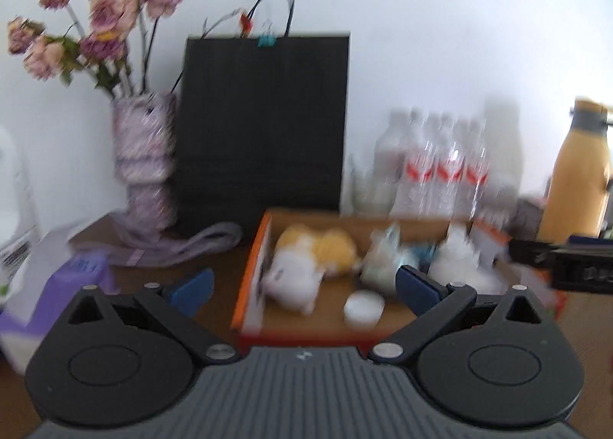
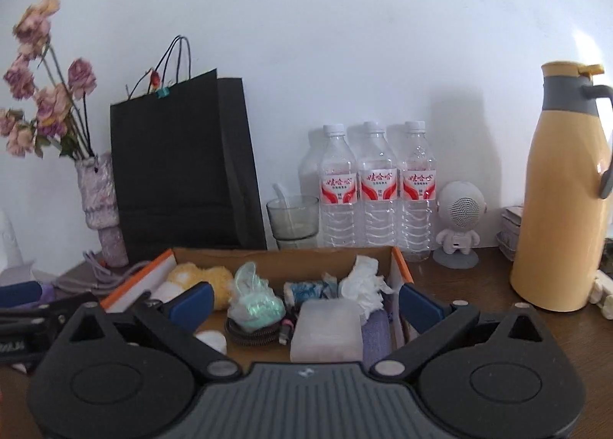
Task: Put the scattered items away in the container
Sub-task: 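Move both tools back from the box toward the remaining items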
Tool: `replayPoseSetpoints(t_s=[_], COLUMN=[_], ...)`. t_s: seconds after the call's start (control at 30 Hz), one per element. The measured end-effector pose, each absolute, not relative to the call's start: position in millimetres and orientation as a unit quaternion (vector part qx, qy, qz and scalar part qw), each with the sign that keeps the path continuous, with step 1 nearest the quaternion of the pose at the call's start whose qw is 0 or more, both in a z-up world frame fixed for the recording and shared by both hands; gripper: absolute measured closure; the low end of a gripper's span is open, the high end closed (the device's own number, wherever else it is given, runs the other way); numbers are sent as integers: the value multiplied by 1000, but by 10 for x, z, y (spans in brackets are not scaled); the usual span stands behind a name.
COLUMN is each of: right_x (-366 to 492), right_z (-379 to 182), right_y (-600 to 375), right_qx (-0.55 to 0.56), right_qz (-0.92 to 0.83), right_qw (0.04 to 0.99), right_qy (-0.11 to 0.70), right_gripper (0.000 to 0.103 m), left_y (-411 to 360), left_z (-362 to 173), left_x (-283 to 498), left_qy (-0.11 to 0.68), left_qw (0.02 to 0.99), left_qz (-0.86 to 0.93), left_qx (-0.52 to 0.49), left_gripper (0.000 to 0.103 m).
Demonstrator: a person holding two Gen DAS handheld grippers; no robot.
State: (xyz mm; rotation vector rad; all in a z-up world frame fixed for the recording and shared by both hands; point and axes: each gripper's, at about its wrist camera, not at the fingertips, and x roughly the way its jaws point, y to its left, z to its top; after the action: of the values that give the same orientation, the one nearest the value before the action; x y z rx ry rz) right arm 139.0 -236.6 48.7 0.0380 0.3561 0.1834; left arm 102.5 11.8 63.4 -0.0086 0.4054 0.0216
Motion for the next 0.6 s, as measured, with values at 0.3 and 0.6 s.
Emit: replayPoseSetpoints(t_s=[0.3,0.6], right_x=[-377,-609], right_z=[155,-22], right_y=[-2548,-2451], right_qx=[-20,-24], right_qz=[131,150], right_qw=[966,947], right_qy=[220,282], right_gripper=[3,16], left_y=[184,195], left_z=[306,284], left_x=[-674,-659], left_qy=[225,253], left_qw=[974,967], left_qz=[9,-16], left_qx=[11,10], left_gripper=[0,0])
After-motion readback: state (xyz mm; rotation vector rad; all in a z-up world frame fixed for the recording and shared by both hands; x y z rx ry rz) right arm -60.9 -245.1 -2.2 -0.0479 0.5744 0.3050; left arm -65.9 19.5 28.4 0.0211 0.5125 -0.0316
